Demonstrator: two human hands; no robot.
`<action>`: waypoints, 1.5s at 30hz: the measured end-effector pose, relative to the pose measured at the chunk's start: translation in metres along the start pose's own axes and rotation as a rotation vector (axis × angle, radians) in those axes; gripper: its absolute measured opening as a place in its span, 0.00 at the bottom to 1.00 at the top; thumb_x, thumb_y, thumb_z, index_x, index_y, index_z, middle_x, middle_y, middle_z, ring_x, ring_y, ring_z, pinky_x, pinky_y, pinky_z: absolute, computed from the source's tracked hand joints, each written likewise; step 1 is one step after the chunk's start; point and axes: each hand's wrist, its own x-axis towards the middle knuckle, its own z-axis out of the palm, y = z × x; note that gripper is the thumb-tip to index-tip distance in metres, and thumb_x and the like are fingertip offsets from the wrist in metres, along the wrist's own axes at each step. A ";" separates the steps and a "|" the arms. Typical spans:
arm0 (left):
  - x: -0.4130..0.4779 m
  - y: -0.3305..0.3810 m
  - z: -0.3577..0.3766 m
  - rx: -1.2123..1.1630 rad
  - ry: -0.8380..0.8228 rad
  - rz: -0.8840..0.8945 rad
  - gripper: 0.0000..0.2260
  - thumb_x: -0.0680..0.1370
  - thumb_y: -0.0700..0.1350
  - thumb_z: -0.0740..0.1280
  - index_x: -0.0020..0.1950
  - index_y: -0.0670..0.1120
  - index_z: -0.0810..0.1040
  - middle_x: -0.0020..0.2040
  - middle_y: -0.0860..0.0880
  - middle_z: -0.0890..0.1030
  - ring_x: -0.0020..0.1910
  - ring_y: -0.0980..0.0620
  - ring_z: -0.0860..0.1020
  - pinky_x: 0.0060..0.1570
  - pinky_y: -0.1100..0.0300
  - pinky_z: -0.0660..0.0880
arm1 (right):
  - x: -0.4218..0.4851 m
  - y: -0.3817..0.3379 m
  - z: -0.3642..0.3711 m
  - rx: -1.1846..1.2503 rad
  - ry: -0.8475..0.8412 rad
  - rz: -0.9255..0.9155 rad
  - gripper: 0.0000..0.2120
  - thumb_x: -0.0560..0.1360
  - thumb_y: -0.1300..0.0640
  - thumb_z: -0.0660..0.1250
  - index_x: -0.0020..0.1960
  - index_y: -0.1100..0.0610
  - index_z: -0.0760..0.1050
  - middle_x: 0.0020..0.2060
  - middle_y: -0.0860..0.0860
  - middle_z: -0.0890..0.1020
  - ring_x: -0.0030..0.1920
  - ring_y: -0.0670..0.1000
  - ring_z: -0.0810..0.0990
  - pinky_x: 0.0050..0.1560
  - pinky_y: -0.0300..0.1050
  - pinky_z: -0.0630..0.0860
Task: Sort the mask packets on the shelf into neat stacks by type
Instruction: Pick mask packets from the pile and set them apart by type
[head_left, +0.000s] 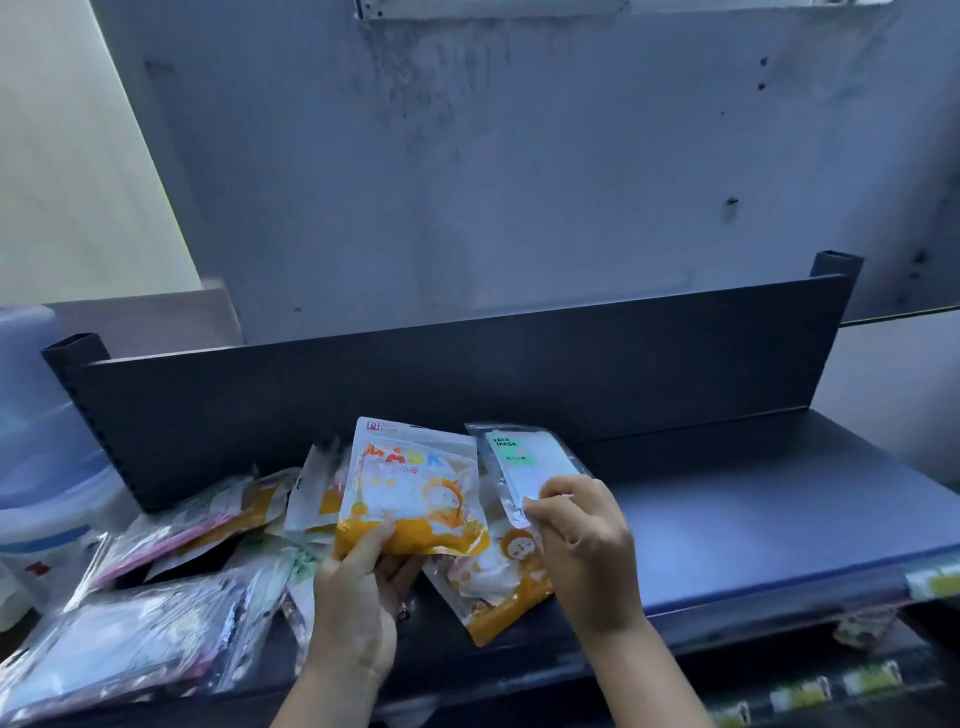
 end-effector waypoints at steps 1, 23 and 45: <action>0.001 -0.003 0.004 -0.016 -0.015 -0.016 0.16 0.80 0.37 0.68 0.68 0.35 0.77 0.52 0.37 0.85 0.43 0.43 0.86 0.41 0.52 0.85 | 0.001 0.004 -0.004 -0.014 0.005 -0.013 0.13 0.65 0.76 0.79 0.39 0.60 0.84 0.43 0.52 0.83 0.45 0.53 0.82 0.44 0.46 0.79; -0.051 -0.221 0.258 0.187 -0.127 -0.020 0.16 0.78 0.31 0.68 0.64 0.42 0.78 0.57 0.40 0.86 0.57 0.39 0.85 0.48 0.50 0.84 | 0.036 0.305 -0.191 -0.232 -0.060 -0.036 0.20 0.67 0.78 0.71 0.47 0.54 0.85 0.50 0.48 0.87 0.56 0.59 0.84 0.65 0.64 0.73; -0.045 -0.315 0.329 1.676 -0.081 0.290 0.26 0.80 0.50 0.62 0.79 0.61 0.64 0.78 0.53 0.65 0.73 0.47 0.64 0.69 0.48 0.69 | 0.057 0.420 -0.253 -0.166 -0.794 0.432 0.23 0.66 0.51 0.59 0.58 0.40 0.82 0.62 0.36 0.77 0.68 0.45 0.71 0.70 0.49 0.65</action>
